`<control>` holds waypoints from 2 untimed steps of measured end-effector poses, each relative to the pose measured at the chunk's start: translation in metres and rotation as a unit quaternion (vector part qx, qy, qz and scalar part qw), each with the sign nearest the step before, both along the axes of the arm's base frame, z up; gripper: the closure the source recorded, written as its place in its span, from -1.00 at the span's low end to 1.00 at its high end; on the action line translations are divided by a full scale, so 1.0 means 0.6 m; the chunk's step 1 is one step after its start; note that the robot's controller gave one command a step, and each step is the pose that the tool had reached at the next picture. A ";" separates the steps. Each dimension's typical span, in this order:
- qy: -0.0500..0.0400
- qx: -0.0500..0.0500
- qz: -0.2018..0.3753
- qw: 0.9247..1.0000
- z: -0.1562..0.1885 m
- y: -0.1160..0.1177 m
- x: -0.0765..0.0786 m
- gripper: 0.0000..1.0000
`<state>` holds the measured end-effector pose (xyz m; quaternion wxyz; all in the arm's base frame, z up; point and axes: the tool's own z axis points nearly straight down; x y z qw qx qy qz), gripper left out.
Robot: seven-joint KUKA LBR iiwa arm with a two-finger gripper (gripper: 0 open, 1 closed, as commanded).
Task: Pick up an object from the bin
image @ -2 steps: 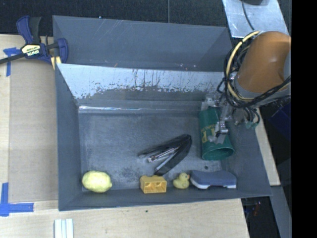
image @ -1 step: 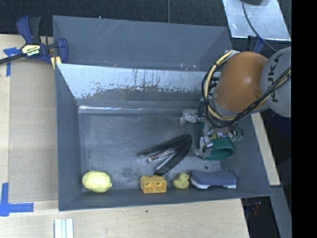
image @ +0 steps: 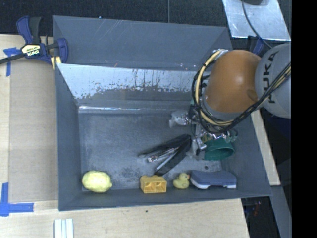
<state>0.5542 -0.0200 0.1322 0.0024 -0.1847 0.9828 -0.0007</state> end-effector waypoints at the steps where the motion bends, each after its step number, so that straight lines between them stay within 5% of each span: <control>1: -0.001 0.000 0.099 0.995 -0.040 0.042 -0.029 -1.00; 2: -0.005 -0.001 0.138 0.990 -0.104 0.032 -0.026 -1.00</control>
Offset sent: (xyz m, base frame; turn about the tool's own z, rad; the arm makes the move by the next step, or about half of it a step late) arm -0.0163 0.0195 -0.0622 -0.2785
